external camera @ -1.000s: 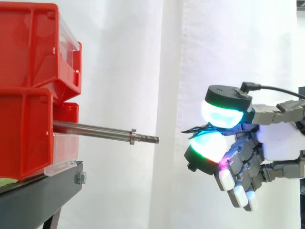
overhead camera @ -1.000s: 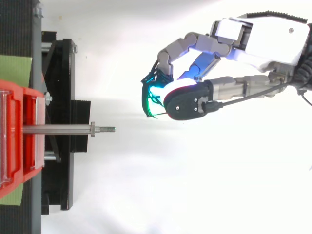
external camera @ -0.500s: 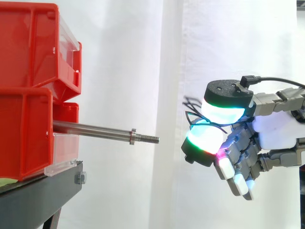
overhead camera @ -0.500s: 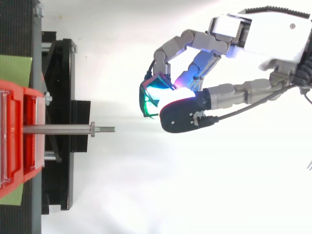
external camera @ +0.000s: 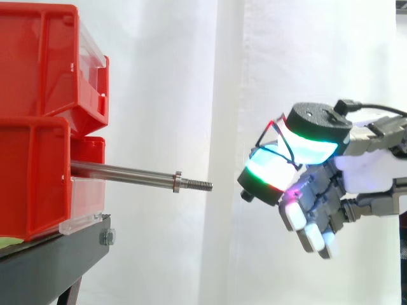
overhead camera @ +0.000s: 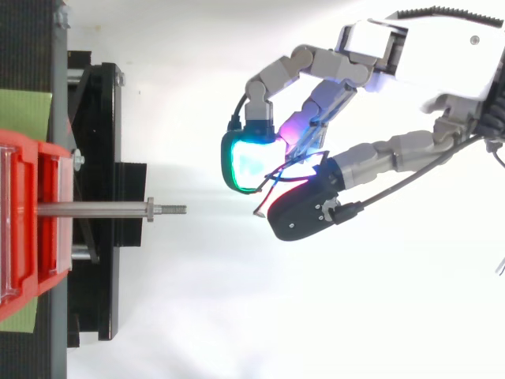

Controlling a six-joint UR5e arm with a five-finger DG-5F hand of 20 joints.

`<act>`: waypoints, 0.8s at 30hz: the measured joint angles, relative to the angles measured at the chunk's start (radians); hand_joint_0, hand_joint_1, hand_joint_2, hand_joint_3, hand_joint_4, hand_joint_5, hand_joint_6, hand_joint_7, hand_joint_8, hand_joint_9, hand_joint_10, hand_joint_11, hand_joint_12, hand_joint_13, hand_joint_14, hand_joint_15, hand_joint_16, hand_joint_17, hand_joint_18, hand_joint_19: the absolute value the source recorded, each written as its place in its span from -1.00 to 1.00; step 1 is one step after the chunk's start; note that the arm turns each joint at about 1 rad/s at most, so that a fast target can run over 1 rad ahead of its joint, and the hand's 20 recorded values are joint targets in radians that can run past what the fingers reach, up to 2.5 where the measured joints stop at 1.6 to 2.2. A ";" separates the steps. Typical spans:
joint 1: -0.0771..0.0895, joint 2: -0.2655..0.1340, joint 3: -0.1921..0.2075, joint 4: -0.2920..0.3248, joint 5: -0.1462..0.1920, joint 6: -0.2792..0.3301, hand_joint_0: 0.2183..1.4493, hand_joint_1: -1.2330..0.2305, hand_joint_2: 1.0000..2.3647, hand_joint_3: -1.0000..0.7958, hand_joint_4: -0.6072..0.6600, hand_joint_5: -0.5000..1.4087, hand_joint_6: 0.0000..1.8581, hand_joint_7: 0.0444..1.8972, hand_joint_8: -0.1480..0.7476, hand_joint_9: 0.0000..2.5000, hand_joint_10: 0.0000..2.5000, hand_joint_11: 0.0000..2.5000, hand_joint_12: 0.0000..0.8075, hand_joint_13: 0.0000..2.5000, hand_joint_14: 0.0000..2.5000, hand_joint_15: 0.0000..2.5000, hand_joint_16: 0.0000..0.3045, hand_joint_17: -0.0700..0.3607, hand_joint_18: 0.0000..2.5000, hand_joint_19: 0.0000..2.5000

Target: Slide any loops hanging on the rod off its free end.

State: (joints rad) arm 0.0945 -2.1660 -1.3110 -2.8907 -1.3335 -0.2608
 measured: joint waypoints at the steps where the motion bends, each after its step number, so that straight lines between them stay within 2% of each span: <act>1: -0.001 0.000 0.007 -0.004 0.000 0.000 -0.24 -0.37 -0.99 -0.36 -0.21 -0.65 0.01 0.12 -0.05 -0.19 -0.99 -0.62 -0.28 -0.15 -0.99 -0.60 -0.71 -0.21 -0.24 -0.48; 7: -0.001 0.000 0.048 -0.064 -0.002 0.000 -0.32 -0.26 -1.00 -0.41 -0.06 -0.64 0.01 0.07 -0.02 -0.17 -0.99 -0.62 -0.26 -0.15 -0.99 -0.61 -0.71 -0.21 -0.24 -0.47; 15: 0.004 0.000 0.060 -0.098 0.000 0.002 -0.38 -0.08 -1.00 -0.44 -0.05 -0.63 -0.01 0.09 -0.02 -0.16 -0.99 -0.63 -0.24 -0.15 -0.98 -0.60 -0.71 -0.21 -0.25 -0.46; 20: 0.004 0.001 0.061 -0.099 0.000 0.002 -0.37 -0.03 -0.99 -0.34 -0.06 -0.63 -0.01 0.04 0.00 -0.16 -0.99 -0.62 -0.23 -0.15 -0.99 -0.60 -0.71 -0.21 -0.25 -0.44; 24: 0.004 0.001 0.061 -0.100 0.000 0.002 -0.38 0.08 -0.98 -0.24 -0.02 -0.63 -0.02 0.01 0.01 -0.18 -0.99 -0.64 -0.21 -0.16 -0.99 -0.59 -0.70 -0.19 -0.27 -0.42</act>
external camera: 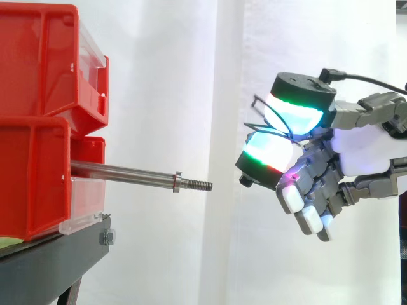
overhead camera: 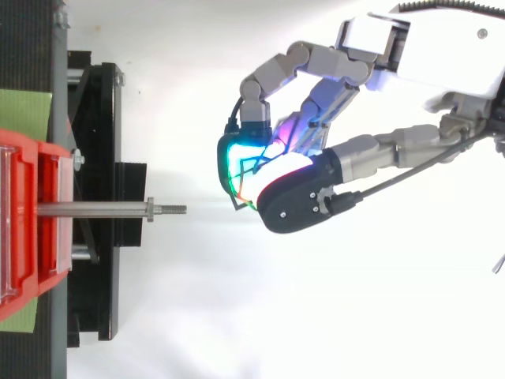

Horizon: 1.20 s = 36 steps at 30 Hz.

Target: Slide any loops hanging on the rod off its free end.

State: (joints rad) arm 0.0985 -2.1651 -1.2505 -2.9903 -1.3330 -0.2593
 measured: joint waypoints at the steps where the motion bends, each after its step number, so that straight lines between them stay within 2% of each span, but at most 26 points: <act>1: 0.000 0.000 0.000 0.000 0.000 0.000 -0.38 0.09 -0.98 -0.22 -0.01 -0.63 -0.03 0.00 0.01 -0.18 -0.99 -0.64 -0.21 -0.17 -0.99 -0.60 -0.70 -0.19 -0.28 -0.41; 5: 0.000 0.000 0.000 -0.001 0.000 0.000 -0.38 0.05 -0.98 -0.17 0.03 -0.63 -0.05 -0.01 0.02 -0.18 -0.99 -0.63 -0.19 -0.17 -0.99 -0.60 -0.69 -0.19 -0.28 -0.42; 9: 0.000 0.000 0.000 0.000 0.000 0.000 -0.39 -0.14 -0.98 -0.09 0.07 -0.64 -0.04 -0.03 0.04 -0.19 -0.99 -0.62 -0.16 -0.15 -0.99 -0.61 -0.66 -0.14 -0.23 -0.46; 10: 0.000 0.000 0.000 0.000 0.000 0.000 -0.38 -0.25 -0.98 -0.06 0.07 -0.66 -0.02 -0.04 0.04 -0.21 -0.99 -0.62 -0.16 -0.15 -0.99 -0.62 -0.66 -0.14 -0.23 -0.47; 12: 0.000 0.000 0.000 -0.001 0.000 0.000 -0.35 -0.33 -0.97 -0.05 0.03 -0.67 -0.01 -0.02 0.01 -0.23 -0.99 -0.60 -0.20 -0.17 -0.99 -0.61 -0.67 -0.16 -0.24 -0.46; 18: 0.000 0.001 0.000 -0.001 0.000 0.000 -0.22 -0.44 -0.98 -0.24 -0.06 -0.69 0.01 -0.05 -0.02 -0.25 -0.99 -0.58 -0.23 -0.18 -0.99 -0.61 -0.69 -0.18 -0.24 -0.50; 22: 0.000 0.001 0.000 -0.001 0.000 0.000 -0.18 -0.48 -0.99 -0.31 -0.08 -0.68 0.02 0.00 -0.03 -0.25 -0.99 -0.56 -0.25 -0.18 -0.99 -0.62 -0.69 -0.18 -0.24 -0.51; 26: 0.000 0.002 0.000 -0.001 0.000 0.001 -0.19 -0.48 -0.99 -0.33 -0.06 -0.68 0.02 -0.01 -0.04 -0.24 -0.99 -0.57 -0.25 -0.18 -0.99 -0.62 -0.69 -0.18 -0.24 -0.51; 32: 0.000 0.006 0.001 -0.005 0.000 0.001 -0.29 -0.35 -1.00 -0.42 -0.03 -0.65 0.00 0.06 -0.01 -0.21 -0.99 -0.58 -0.25 -0.18 -0.99 -0.61 -0.70 -0.20 -0.24 -0.49; 36: 0.000 0.008 0.000 -0.009 0.000 0.002 -0.40 -0.07 -1.00 -0.44 0.03 -0.63 -0.02 0.07 0.00 -0.16 -0.99 -0.60 -0.23 -0.15 -0.99 -0.61 -0.70 -0.20 -0.24 -0.47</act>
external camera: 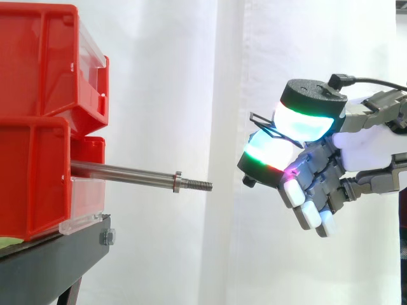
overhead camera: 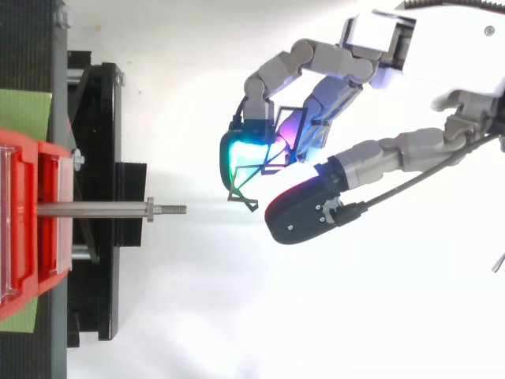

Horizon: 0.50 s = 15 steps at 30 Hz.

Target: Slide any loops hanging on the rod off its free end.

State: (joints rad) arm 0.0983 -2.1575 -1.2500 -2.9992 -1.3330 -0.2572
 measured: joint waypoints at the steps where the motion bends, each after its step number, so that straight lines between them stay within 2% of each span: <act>1: 0.000 0.000 0.000 0.000 0.000 0.000 -0.40 -0.02 -1.00 -0.44 0.02 -0.62 -0.02 0.07 0.02 -0.14 -0.99 -0.59 -0.24 -0.15 -0.99 -0.60 -0.70 -0.20 -0.24 -0.46; 5: 0.000 0.000 0.000 -0.001 0.000 0.002 -0.38 0.10 -1.00 -0.42 0.00 -0.62 -0.03 0.06 0.01 -0.13 -0.99 -0.60 -0.23 -0.14 -0.99 -0.60 -0.70 -0.20 -0.24 -0.45; 8: 0.000 0.001 0.000 -0.001 0.000 0.003 -0.38 0.08 -0.98 -0.30 0.01 -0.62 -0.04 0.04 0.03 -0.13 -0.99 -0.60 -0.21 -0.13 -0.99 -0.60 -0.70 -0.20 -0.23 -0.45; 10: 0.000 0.001 0.000 -0.001 0.000 0.003 -0.40 -0.05 -0.98 -0.15 0.01 -0.63 -0.03 0.05 0.04 -0.16 -0.99 -0.60 -0.19 -0.14 -0.99 -0.60 -0.69 -0.18 -0.22 -0.45; 11: 0.000 0.000 0.000 -0.001 0.000 0.003 -0.40 -0.07 -0.98 -0.13 0.02 -0.63 -0.02 0.03 0.05 -0.17 -0.99 -0.60 -0.18 -0.14 -0.99 -0.60 -0.68 -0.17 -0.21 -0.46; 13: 0.000 0.000 0.000 -0.001 0.000 0.003 -0.37 -0.27 -0.97 -0.06 0.05 -0.66 0.00 -0.01 0.03 -0.23 -0.99 -0.59 -0.18 -0.15 -0.99 -0.60 -0.67 -0.15 -0.21 -0.47; 15: 0.000 0.000 0.000 -0.001 0.000 0.003 -0.32 -0.34 -0.97 -0.08 -0.04 -0.68 0.02 -0.04 0.00 -0.26 -0.99 -0.57 -0.22 -0.17 -0.99 -0.60 -0.68 -0.17 -0.22 -0.47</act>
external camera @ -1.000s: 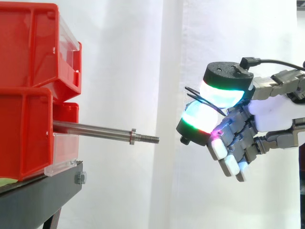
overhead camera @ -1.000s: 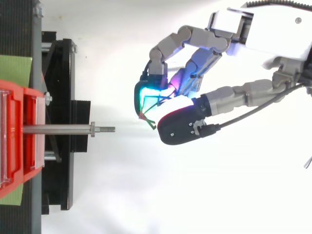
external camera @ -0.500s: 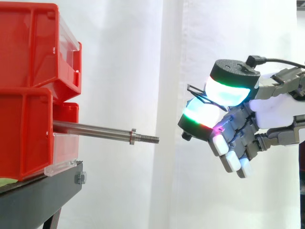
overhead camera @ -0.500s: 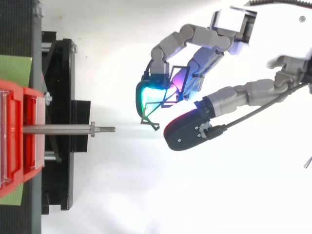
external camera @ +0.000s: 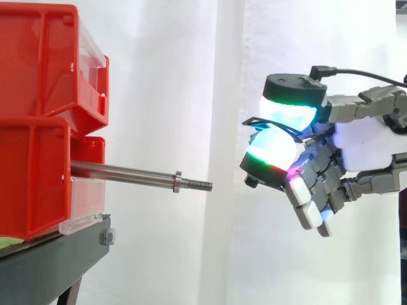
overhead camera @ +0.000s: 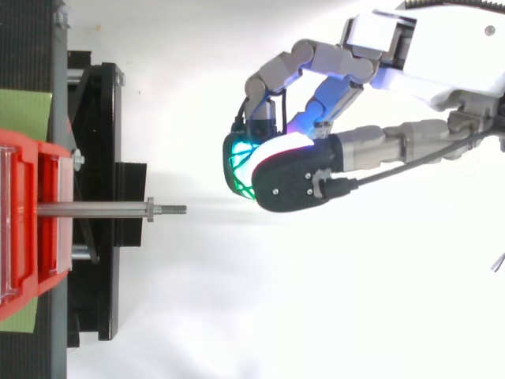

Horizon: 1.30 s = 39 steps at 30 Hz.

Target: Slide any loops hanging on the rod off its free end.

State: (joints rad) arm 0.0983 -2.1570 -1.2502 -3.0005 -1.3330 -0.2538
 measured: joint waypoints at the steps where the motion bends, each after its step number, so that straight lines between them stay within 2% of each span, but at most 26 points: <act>1: 0.000 0.000 0.000 0.000 0.000 0.000 -0.27 -0.41 -0.98 -0.14 -0.06 -0.69 0.02 -0.05 -0.03 -0.28 -0.99 -0.57 -0.22 -0.17 -0.98 -0.60 -0.68 -0.17 -0.22 -0.48; 2: 0.000 0.000 0.000 0.000 0.000 0.000 -0.26 -0.41 -0.98 -0.16 -0.06 -0.69 0.02 -0.05 -0.03 -0.28 -0.99 -0.58 -0.23 -0.18 -0.98 -0.60 -0.68 -0.17 -0.22 -0.48; 4: 0.000 0.000 0.002 0.000 0.000 0.000 -0.18 -0.48 -0.99 -0.36 -0.04 -0.69 0.02 -0.07 -0.05 -0.29 -0.99 -0.57 -0.24 -0.17 -0.99 -0.61 -0.69 -0.17 -0.22 -0.51; 7: -0.001 0.000 0.007 -0.005 0.000 -0.001 -0.14 -0.49 -1.00 -0.44 -0.04 -0.68 0.02 -0.07 -0.06 -0.28 -0.99 -0.58 -0.25 -0.17 -0.99 -0.62 -0.69 -0.18 -0.22 -0.52; 15: 0.000 0.000 0.010 -0.012 0.000 -0.001 -0.22 -0.47 -1.00 -0.44 -0.01 -0.67 0.01 -0.05 -0.03 -0.24 -0.99 -0.57 -0.24 -0.15 -0.99 -0.61 -0.69 -0.19 -0.21 -0.50; 20: 0.000 0.000 0.014 -0.013 0.001 -0.001 -0.12 -0.49 -1.00 -0.44 -0.18 -0.67 0.02 0.06 -0.02 -0.23 -0.99 -0.57 -0.25 -0.15 -0.99 -0.61 -0.70 -0.19 -0.20 -0.52; 26: 0.000 0.000 0.015 -0.015 0.000 -0.001 -0.16 -0.50 -1.00 -0.44 -0.08 -0.67 0.02 -0.01 -0.03 -0.23 -0.99 -0.57 -0.24 -0.14 -0.99 -0.61 -0.70 -0.20 -0.20 -0.53; 29: 0.000 0.000 0.015 -0.015 0.000 -0.001 -0.31 -0.35 -1.00 -0.44 -0.01 -0.64 0.00 0.04 0.00 -0.17 -0.99 -0.56 -0.23 -0.13 -0.99 -0.60 -0.70 -0.20 -0.20 -0.50; 31: 0.001 0.000 0.016 -0.015 0.001 -0.001 -0.37 -0.18 -1.00 -0.44 0.02 -0.63 -0.02 0.06 0.02 -0.14 -0.99 -0.57 -0.23 -0.13 -0.99 -0.60 -0.70 -0.20 -0.21 -0.47; 34: 0.001 0.000 0.016 -0.015 0.004 0.003 -0.39 -0.05 -1.00 -0.44 0.01 -0.62 -0.03 0.08 0.02 -0.12 -0.99 -0.58 -0.21 -0.12 -0.98 -0.59 -0.70 -0.20 -0.21 -0.45; 39: 0.003 0.000 0.016 -0.015 0.006 0.013 -0.38 -0.01 -0.99 -0.35 0.00 -0.62 -0.03 0.05 0.05 -0.12 -0.99 -0.58 -0.20 -0.12 -0.99 -0.58 -0.70 -0.19 -0.21 -0.44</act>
State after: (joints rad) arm 0.1015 -2.1569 -1.2343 -3.0158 -1.3272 -0.2408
